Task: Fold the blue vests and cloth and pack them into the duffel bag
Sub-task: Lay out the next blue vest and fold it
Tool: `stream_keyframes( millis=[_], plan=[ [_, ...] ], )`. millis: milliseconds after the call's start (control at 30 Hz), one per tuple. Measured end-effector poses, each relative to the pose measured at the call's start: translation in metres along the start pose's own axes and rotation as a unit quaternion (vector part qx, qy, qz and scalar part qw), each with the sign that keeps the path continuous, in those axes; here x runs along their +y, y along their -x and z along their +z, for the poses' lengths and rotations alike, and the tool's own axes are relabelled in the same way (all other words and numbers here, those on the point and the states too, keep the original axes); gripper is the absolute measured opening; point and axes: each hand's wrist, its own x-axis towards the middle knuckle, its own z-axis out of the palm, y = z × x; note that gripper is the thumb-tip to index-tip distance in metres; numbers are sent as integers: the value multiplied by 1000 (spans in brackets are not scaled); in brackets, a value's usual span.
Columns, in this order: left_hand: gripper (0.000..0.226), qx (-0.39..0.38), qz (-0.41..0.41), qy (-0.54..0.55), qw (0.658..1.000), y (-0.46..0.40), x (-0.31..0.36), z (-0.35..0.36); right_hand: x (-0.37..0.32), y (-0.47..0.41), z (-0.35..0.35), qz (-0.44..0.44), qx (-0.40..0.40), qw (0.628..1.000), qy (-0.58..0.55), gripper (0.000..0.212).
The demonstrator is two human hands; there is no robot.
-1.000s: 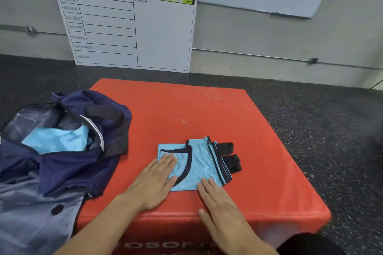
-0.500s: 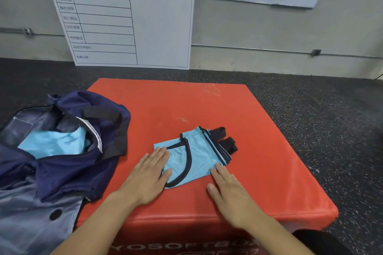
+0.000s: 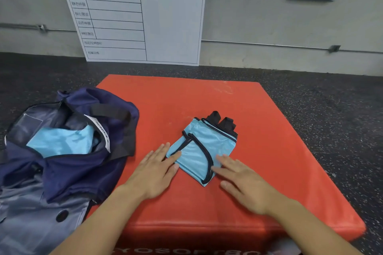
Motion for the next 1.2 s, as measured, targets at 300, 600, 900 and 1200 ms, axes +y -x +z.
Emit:
stream_keyframes(
  millis=[300, 600, 900, 1200],
  plan=[
    [56, 8, 15, -25, 1000, 5, -4, 6, -17, 32, 11, -16, -26, 998, 50, 56],
    [83, -12, 22, -19, 999, 9, -6, 0, -44, -12, 20, -22, 17, 999, -26, 68],
    [40, 23, 101, 32, 994, 20, -2, -21, -23, -21, -3, 51, 41, 949, -309, 31],
    [31, -61, 141, 246, 957, 24, 15, -33, -9, 7, -29, 107, -8, 822, -559, 36]
  ],
)
